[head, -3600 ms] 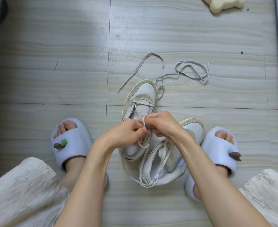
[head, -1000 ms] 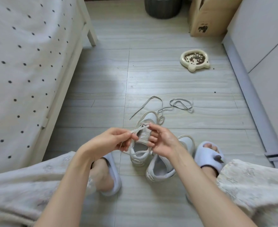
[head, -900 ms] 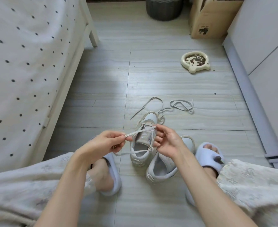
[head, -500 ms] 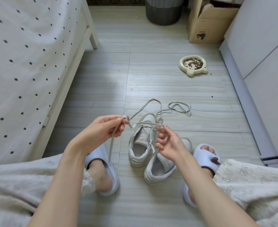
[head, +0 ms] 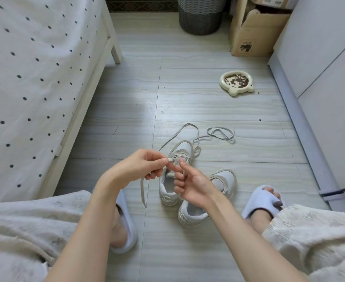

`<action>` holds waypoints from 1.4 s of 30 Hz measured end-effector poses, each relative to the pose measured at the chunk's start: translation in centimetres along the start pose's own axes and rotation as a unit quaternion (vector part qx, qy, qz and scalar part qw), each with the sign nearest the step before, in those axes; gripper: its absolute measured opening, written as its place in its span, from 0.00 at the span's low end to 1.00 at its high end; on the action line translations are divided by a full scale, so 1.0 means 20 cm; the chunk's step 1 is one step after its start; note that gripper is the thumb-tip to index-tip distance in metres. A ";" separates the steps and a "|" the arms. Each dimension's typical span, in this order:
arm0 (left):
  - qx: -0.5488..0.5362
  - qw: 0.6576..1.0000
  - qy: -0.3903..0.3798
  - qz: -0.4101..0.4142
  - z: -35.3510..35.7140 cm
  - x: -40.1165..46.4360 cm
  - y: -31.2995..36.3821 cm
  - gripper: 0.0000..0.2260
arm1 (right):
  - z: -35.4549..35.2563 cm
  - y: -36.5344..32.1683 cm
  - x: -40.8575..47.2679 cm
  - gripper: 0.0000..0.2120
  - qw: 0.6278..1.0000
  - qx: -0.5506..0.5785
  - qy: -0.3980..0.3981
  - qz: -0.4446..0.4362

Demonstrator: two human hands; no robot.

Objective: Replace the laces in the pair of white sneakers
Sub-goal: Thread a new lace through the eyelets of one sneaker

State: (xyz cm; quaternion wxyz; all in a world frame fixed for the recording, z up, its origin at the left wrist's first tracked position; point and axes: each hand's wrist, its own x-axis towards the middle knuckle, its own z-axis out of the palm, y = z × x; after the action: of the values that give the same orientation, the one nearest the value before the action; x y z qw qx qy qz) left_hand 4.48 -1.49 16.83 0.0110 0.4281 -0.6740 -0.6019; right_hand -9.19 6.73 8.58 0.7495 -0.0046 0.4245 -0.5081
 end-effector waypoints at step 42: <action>-0.580 0.721 0.342 0.163 -0.20 -0.09 -0.15 0.05 | -0.35 -0.01 0.06 0.18 0.759 -0.397 0.511 -0.069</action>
State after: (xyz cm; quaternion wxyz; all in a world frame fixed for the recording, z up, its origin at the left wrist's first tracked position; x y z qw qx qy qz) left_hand 9.48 -3.29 16.32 0.5851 0.3982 -0.2028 -0.6768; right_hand -13.67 8.70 3.30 0.3148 -0.0709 0.9069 -0.2710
